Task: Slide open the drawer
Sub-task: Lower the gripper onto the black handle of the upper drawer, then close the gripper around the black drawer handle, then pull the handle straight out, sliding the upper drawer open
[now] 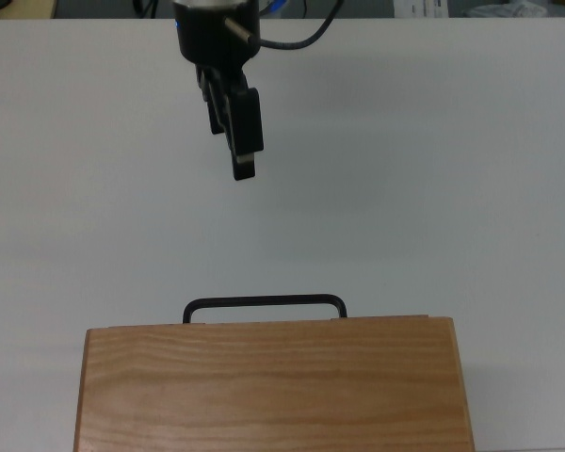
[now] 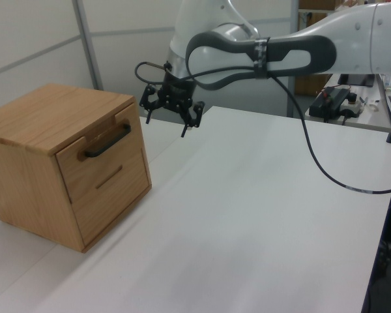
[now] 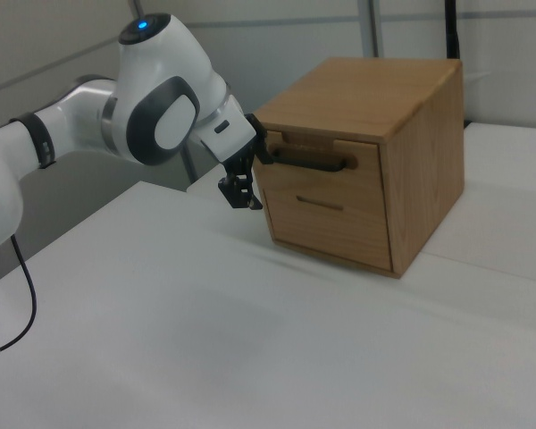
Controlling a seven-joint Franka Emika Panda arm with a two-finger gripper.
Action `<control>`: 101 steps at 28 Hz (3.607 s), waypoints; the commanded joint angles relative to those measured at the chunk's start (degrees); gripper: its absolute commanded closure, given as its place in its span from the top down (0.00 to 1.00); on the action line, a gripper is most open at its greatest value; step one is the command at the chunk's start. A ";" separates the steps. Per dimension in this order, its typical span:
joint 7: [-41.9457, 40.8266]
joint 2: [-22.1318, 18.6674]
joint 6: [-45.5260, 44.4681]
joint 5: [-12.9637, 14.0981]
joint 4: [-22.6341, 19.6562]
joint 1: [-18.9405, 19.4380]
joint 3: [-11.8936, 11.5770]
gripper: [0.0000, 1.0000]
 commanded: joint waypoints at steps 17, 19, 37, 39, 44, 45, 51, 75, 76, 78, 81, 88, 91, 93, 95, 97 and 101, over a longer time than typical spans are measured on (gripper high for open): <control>9.94 11.31 16.10 -8.46 8.14 0.29 2.51 0.90; 10.37 12.54 16.80 -8.55 9.37 0.29 2.60 0.89; 17.67 19.31 17.07 -15.66 14.21 0.90 4.09 0.79; 19.25 20.11 17.07 -16.98 14.91 0.99 4.18 0.79; 19.69 20.90 17.07 -17.16 15.53 1.17 4.18 0.72; 19.69 20.99 17.07 -17.16 15.53 1.17 4.18 0.68; 19.78 21.16 16.98 -17.42 15.61 2.22 4.27 0.28; 22.07 11.15 16.10 -20.32 2.61 1.61 6.29 0.00; 22.07 10.62 16.10 -20.32 1.91 1.61 6.29 0.00; 21.98 9.13 16.10 -20.24 -0.37 1.61 6.29 0.00; 21.89 7.37 16.02 -20.15 -2.57 1.61 6.29 0.00; 21.45 2.28 15.76 -19.19 -9.51 0.73 6.29 0.00; 20.84 0.69 15.14 -18.48 -11.36 0.55 6.29 0.00; 20.14 -0.80 15.14 -17.52 -13.03 0.12 6.20 0.00; 19.70 -1.86 15.05 -16.81 -14.00 -0.24 6.20 0.00; 19.08 -2.92 15.05 -16.46 -15.14 -0.24 6.20 0.00; 18.55 -5.38 15.05 -15.49 -17.43 -0.24 6.03 0.00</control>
